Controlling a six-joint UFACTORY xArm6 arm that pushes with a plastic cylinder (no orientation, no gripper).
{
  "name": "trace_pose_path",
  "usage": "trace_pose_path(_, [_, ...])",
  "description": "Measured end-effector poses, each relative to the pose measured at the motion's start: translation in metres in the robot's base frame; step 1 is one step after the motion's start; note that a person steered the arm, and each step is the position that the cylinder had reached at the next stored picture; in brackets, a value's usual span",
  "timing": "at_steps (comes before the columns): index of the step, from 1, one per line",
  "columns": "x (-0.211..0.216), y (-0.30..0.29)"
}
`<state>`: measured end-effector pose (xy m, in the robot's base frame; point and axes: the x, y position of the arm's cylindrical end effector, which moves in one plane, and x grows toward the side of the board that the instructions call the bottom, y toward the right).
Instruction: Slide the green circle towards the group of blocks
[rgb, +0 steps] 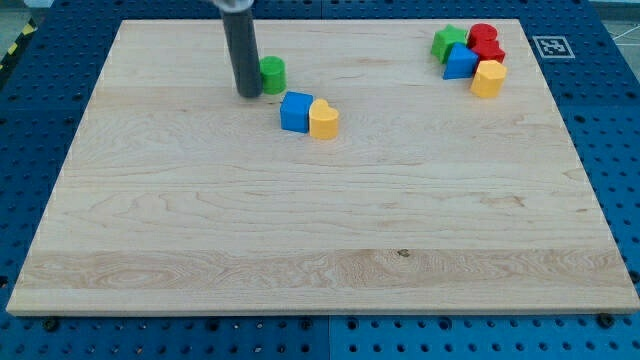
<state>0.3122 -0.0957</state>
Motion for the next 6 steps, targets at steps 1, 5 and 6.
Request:
trace_pose_path(1, [-0.006, -0.007])
trace_pose_path(5, [-0.026, 0.152])
trace_pose_path(6, [-0.029, 0.191])
